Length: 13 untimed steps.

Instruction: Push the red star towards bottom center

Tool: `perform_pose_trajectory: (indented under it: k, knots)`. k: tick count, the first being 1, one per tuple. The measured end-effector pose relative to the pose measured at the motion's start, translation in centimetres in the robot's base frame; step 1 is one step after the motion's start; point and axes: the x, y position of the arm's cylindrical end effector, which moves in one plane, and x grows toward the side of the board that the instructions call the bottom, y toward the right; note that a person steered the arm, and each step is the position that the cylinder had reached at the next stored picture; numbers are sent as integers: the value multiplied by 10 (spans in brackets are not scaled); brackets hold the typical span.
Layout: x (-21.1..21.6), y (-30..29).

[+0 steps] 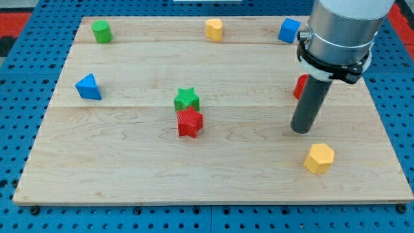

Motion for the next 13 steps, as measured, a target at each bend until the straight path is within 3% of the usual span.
perform_pose_trajectory:
  k: [1,4,6,8,10,11,12,13]
  knots:
    - [0,3]
    - [1,-67]
    - [-6,-169]
    - [-39,-211]
    - [-63,-291]
    - [-58,-300]
    - [-39,-263]
    - [-40,-296]
